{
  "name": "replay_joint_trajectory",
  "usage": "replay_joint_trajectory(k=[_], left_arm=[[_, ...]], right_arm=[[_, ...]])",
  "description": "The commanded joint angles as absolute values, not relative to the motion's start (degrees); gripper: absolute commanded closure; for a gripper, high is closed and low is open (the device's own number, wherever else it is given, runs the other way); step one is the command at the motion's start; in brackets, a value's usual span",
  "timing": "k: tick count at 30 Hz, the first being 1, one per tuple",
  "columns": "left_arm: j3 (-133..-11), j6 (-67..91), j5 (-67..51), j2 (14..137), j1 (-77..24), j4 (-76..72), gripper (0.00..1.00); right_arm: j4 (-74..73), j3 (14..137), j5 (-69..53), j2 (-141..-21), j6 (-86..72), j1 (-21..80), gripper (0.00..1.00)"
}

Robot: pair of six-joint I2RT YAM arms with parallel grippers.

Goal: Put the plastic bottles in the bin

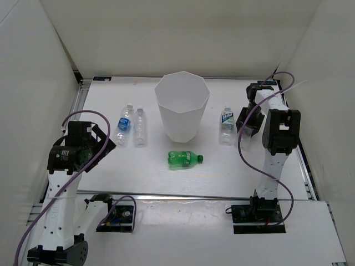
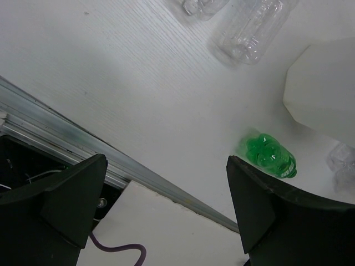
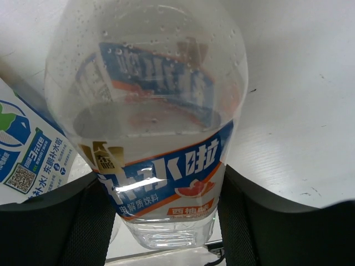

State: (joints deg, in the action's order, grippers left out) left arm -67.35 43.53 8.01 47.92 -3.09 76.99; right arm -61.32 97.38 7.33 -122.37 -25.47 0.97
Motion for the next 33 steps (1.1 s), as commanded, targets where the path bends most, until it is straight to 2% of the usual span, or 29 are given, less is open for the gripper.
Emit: replay_joint_trajectory(k=[1, 7, 10, 13, 16, 18, 22, 27, 33], left_arm=[[-68.99, 43.94, 8.88, 47.64, -2.72, 79.28, 0.0], [-68.47, 43.95, 8.35, 46.59, -2.72, 78.75, 0.0], [-67.24, 43.42, 7.29, 46.58, -2.72, 77.26, 0.0], [-65.66, 43.42, 4.75, 46.58, -2.72, 75.59, 0.0], [-65.13, 42.8, 3.34, 47.2, -2.72, 74.0, 0.0], [-65.13, 42.8, 2.29, 47.81, -2.72, 73.48, 0.0], [-65.65, 41.4, 1.76, 47.29, -2.72, 72.25, 0.0], [-66.8, 38.77, 0.45, 46.67, -2.72, 71.64, 0.0], [-68.03, 37.71, -0.89, 46.14, -2.72, 72.95, 0.0]], right_arm=[[-61.61, 97.47, 7.9, -121.3, -25.49, 0.79, 0.63], [-65.91, 102.12, 10.64, -109.62, -26.54, 0.79, 0.68], [-65.92, 104.58, 5.99, -97.86, -27.07, 0.79, 0.68], [-65.92, 112.01, -0.58, -93.36, -28.38, 2.71, 0.67], [-67.32, 125.09, -4.38, -93.34, -29.61, 6.57, 0.67], [-66.8, 129.18, -10.61, -93.34, -30.23, 8.77, 0.67], [-58.03, 125.25, -23.54, -93.34, -32.34, 12.03, 0.68], [-52.48, 129.71, -23.39, -99.38, -33.05, 21.16, 0.67], [-51.33, 133.86, -19.86, -106.34, -31.64, 25.4, 0.61]])
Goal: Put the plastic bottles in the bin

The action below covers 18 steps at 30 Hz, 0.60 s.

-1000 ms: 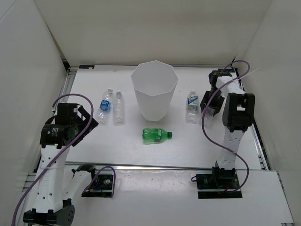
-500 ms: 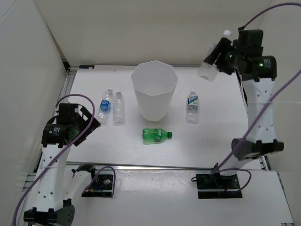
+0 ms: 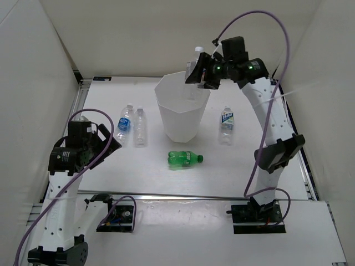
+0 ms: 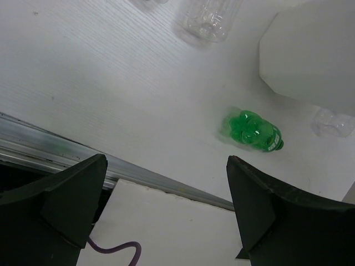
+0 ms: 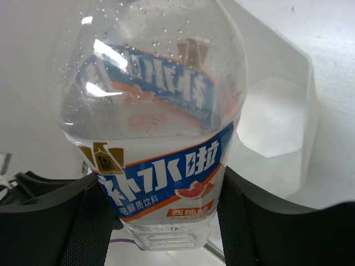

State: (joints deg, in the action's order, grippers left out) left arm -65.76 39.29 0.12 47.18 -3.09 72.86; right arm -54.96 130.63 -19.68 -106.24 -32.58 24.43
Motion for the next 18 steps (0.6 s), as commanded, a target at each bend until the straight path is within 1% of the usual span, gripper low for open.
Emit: replay_joint_trajectory(k=[1, 2, 5, 6, 7, 10, 11, 14, 15, 18], left_arm=[[-68.03, 37.71, -0.88, 45.45, -2.72, 73.56, 0.0], [-68.55, 37.71, -0.27, 45.44, -2.72, 74.17, 0.0], [-68.55, 37.1, -0.26, 44.12, -2.72, 74.7, 0.0], [-68.55, 37.09, -0.26, 44.12, -2.72, 74.71, 0.0], [-68.55, 37.09, 0.61, 44.12, -2.72, 74.71, 0.0], [-68.55, 37.61, 5.0, 44.12, -2.72, 75.23, 0.0], [-68.55, 39.44, 8.49, 44.12, -2.72, 75.23, 0.0], [-68.55, 41.82, 12.38, 44.12, -2.72, 73.93, 0.0], [-68.55, 42.44, 15.35, 44.12, -2.72, 73.92, 0.0], [-69.08, 41.76, 20.71, 44.12, -2.72, 69.55, 0.0]], right_arm=[[-51.33, 133.86, -19.08, -106.87, -31.64, 25.4, 0.61], [-51.33, 133.86, -18.46, -107.75, -31.64, 25.92, 0.6], [-50.8, 133.86, -17.84, -108.37, -31.11, 25.93, 0.46], [-50.8, 133.86, -17.84, -108.37, -31.11, 25.93, 0.32], [-50.8, 133.86, -17.84, -108.37, -30.59, 25.93, 0.2], [-50.8, 133.86, -17.31, -106.09, -30.59, 25.93, 0.0], [-50.8, 134.38, -17.31, -104.95, -30.59, 25.93, 0.0], [-50.8, 135.43, -16.7, -103.37, -30.59, 25.93, 0.0], [-50.8, 136.22, -16.7, -102.4, -30.59, 25.23, 0.0], [-52.55, 136.76, -15.56, -98.63, -32.43, 23.56, 0.0]])
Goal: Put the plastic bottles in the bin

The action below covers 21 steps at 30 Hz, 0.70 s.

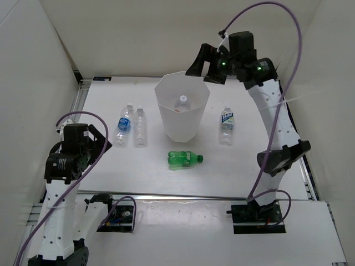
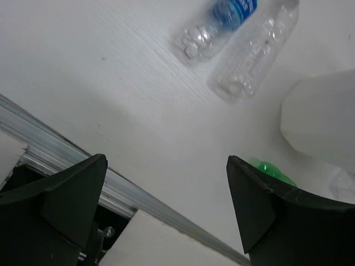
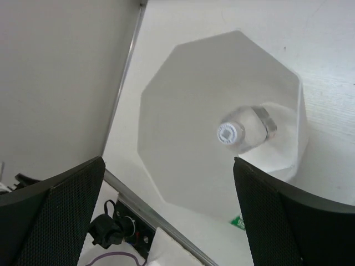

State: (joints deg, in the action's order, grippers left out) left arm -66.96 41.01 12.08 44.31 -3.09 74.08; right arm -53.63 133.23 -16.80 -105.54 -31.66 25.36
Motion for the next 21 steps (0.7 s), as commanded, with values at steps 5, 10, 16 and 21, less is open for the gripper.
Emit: replay_joint_trajectory(k=[5, 10, 16, 21], left_arm=[[-63.48, 32.92, 25.85, 47.54, -2.2, 55.32, 0.0], [-65.39, 23.66, 15.68, 62.39, -1.85, 43.97, 0.0], [-73.46, 26.71, 9.59, 79.78, -0.7, 39.03, 0.0], [-84.27, 26.72, 4.85, 95.94, 1.75, 39.02, 0.0]], right_arm=[[-57.45, 131.49, -19.15, -88.69, -33.05, 21.97, 0.0], [-65.82, 122.37, -19.69, -79.66, -31.29, 21.97, 0.0], [-66.97, 108.56, -20.21, -68.23, -32.34, 21.97, 0.0], [-67.5, 101.79, -17.67, -61.36, -33.4, 21.97, 0.0]])
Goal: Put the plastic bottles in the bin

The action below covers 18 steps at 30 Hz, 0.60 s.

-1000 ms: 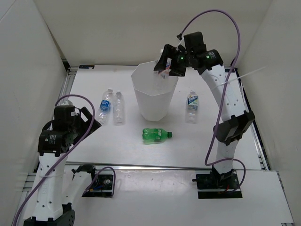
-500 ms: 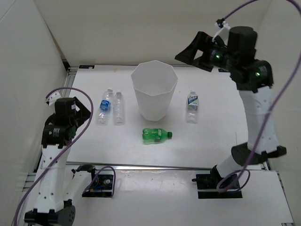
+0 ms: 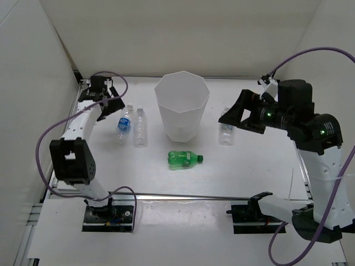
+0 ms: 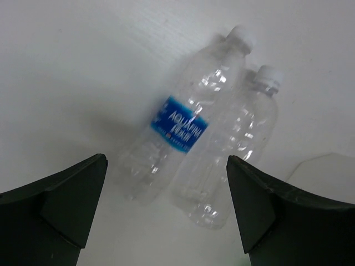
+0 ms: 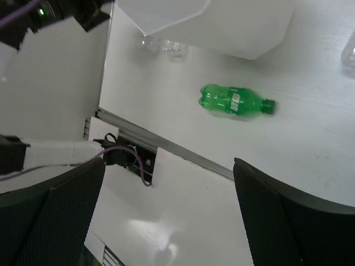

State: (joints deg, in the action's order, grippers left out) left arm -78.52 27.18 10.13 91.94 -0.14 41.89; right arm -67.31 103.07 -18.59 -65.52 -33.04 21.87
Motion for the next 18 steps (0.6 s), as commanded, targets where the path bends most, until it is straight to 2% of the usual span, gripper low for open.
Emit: replay_joint_trajectory(k=[1, 3, 7, 9, 18], left_arm=[[-87.68, 26.72, 3.7, 98.06, 1.76, 39.02, 0.0], [-91.04, 25.41, 0.36, 103.85, 2.37, 39.55, 0.0], [-93.87, 22.95, -0.88, 107.84, 2.37, 39.55, 0.02], [-91.5, 22.15, -1.49, 107.84, 2.37, 39.55, 0.06], [-85.26, 21.62, -3.87, 107.84, 2.37, 38.85, 0.06]], right_arm=[[-68.81, 101.78, -17.14, -60.65, -33.4, 21.97, 0.0], [-70.13, 101.78, -15.39, -59.16, -33.4, 21.97, 0.0], [-73.21, 101.17, -13.54, -57.92, -33.4, 21.97, 0.0], [-73.74, 100.29, -12.92, -57.3, -33.4, 21.97, 0.0], [-73.13, 96.16, -12.39, -56.86, -33.4, 21.97, 0.0]])
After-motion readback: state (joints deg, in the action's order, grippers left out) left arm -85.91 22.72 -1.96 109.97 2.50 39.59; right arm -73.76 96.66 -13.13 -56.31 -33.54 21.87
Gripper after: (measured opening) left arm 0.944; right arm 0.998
